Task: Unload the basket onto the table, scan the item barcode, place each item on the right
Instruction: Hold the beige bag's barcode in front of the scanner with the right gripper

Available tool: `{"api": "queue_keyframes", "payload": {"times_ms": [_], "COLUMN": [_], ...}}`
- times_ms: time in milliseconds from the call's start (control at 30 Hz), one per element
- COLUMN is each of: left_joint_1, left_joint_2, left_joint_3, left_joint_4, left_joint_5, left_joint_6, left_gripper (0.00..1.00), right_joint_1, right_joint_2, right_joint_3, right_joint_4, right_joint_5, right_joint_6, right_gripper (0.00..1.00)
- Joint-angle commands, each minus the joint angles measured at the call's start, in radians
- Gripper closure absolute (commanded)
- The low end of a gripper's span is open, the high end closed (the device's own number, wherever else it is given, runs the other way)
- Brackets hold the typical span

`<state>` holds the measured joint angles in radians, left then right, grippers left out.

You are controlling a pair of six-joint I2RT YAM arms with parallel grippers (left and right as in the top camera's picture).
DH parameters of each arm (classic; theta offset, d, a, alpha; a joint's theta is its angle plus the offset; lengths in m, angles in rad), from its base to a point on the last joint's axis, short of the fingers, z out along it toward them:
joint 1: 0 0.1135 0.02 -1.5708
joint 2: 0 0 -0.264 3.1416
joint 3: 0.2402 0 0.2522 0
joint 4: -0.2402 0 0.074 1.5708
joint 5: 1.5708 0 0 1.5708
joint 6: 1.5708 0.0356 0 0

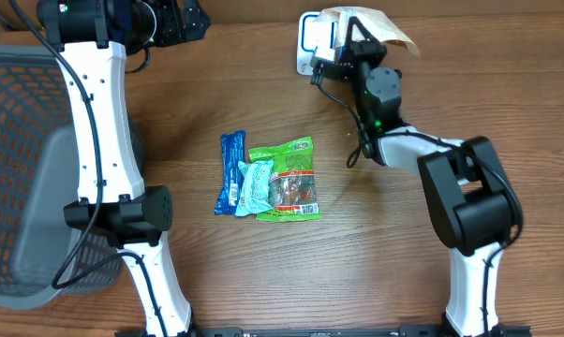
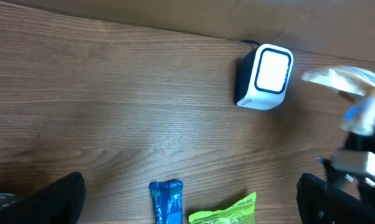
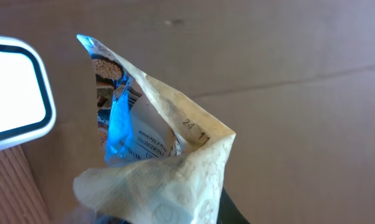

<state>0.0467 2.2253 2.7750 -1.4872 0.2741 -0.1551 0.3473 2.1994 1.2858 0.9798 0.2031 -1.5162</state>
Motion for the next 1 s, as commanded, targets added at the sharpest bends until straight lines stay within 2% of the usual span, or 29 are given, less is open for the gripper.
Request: {"api": "queue_keyframes", "payload": {"times_ms": [0, 200, 567, 967], "left_joint_1": [-0.002, -0.002, -0.002, -0.002], "left_joint_2": [-0.015, -0.015, -0.015, -0.015], "left_joint_3": [0.014, 0.014, 0.014, 0.014], "left_joint_4": [0.002, 0.002, 0.002, 0.002], "left_joint_5": [0.007, 0.007, 0.007, 0.007], "left_joint_6": [-0.006, -0.006, -0.006, -0.006], "left_gripper": [0.00, 0.00, 0.00, 0.00], "right_joint_1": [-0.003, -0.005, -0.004, -0.005], "right_joint_2": [0.037, 0.064, 0.102, 0.102], "right_joint_3": [0.143, 0.257, 0.270, 0.270], "right_joint_4": [0.008, -0.205, -0.291, -0.295], "right_joint_5": [-0.034, -0.095, -0.138, -0.138], "right_joint_6": [-0.052, -0.052, -0.074, -0.075], "right_gripper": [0.96, 0.96, 0.96, 0.96]}}
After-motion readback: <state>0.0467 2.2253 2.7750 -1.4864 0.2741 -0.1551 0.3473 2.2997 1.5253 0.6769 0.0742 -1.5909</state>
